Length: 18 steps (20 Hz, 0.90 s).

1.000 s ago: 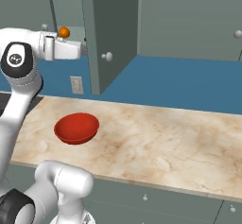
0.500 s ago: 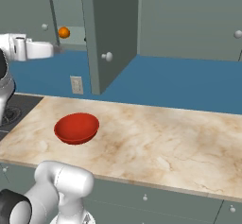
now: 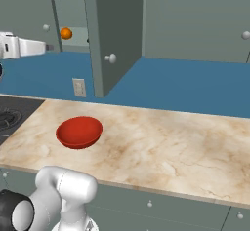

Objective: Open the cabinet. Pick the tangerine and banana from the cabinet and place them into the bowl. Then close the cabinet.

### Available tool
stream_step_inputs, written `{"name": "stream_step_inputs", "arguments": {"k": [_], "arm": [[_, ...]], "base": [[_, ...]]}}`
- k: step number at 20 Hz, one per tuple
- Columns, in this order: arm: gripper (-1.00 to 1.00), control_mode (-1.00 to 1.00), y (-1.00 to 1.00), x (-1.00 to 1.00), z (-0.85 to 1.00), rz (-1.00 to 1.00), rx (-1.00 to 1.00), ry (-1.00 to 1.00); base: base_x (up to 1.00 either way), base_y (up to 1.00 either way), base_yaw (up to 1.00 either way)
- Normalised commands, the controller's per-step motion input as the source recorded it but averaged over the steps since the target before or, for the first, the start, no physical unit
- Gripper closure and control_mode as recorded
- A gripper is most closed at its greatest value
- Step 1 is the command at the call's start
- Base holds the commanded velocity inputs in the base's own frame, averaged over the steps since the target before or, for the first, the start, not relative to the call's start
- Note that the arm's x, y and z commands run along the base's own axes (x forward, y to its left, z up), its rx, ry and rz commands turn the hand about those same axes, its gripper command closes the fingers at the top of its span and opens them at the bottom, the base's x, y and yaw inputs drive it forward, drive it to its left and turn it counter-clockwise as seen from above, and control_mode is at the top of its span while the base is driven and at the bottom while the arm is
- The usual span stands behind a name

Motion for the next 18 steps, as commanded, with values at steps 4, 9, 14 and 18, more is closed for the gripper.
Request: {"name": "stream_step_inputs", "arguments": {"k": [4,9,14,18], "arm": [[-1.0,-1.0,0.27,0.34,0.13,0.18,0.04,0.01],[-1.0,-1.0,0.24,0.25,0.17,0.13,0.0,0.09],[-1.0,-1.0,0.32,0.3,0.14,0.12,0.0,0.25],[-1.0,-1.0,0.37,0.33,0.01,0.1,0.0,0.22]], "base": [[0.0,0.0,0.0],[0.0,0.0,0.0],[0.0,0.0,0.0],[0.0,0.0,0.0]]}}
